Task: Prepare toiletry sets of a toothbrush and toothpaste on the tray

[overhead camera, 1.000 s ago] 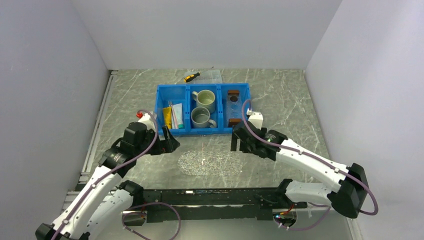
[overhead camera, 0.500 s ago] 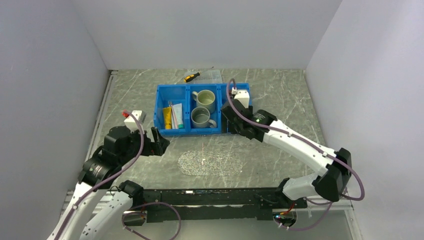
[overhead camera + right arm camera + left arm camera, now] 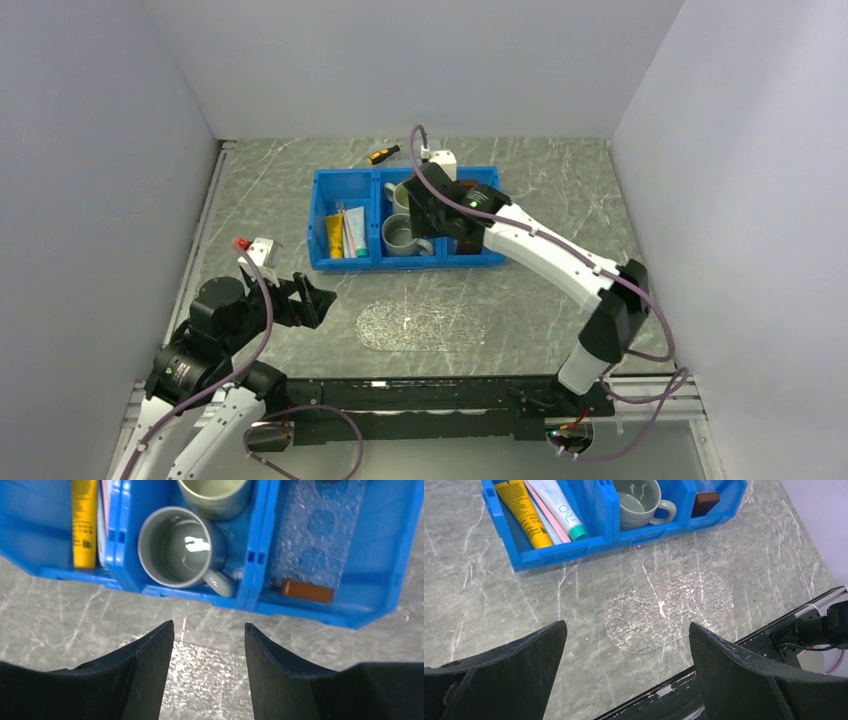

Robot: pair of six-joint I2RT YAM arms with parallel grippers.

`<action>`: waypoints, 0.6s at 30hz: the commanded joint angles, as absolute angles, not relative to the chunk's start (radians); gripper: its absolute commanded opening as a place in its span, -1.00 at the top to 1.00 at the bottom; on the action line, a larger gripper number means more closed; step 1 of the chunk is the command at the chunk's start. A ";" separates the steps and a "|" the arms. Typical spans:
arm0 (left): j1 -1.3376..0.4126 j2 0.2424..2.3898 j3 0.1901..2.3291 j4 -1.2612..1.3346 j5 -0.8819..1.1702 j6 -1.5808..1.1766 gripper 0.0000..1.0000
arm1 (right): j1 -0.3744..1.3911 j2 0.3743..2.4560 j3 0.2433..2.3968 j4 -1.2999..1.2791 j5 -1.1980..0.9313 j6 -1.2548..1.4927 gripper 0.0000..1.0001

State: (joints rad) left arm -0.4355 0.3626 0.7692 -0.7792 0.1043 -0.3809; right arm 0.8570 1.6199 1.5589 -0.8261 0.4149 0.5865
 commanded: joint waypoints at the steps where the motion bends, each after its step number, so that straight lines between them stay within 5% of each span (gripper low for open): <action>1: -0.438 0.335 0.742 -0.733 0.142 -0.373 -0.98 | 0.846 1.726 1.721 -0.848 0.405 0.535 -0.11; 18: -0.440 0.333 0.738 -0.730 0.164 -0.370 -0.98 | 0.790 2.002 1.856 -0.833 0.344 0.523 0.00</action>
State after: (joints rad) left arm -0.4362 0.3393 0.7380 -0.7681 0.1394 -0.3820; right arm 0.8009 1.9862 1.8027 -0.8387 0.3626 0.5377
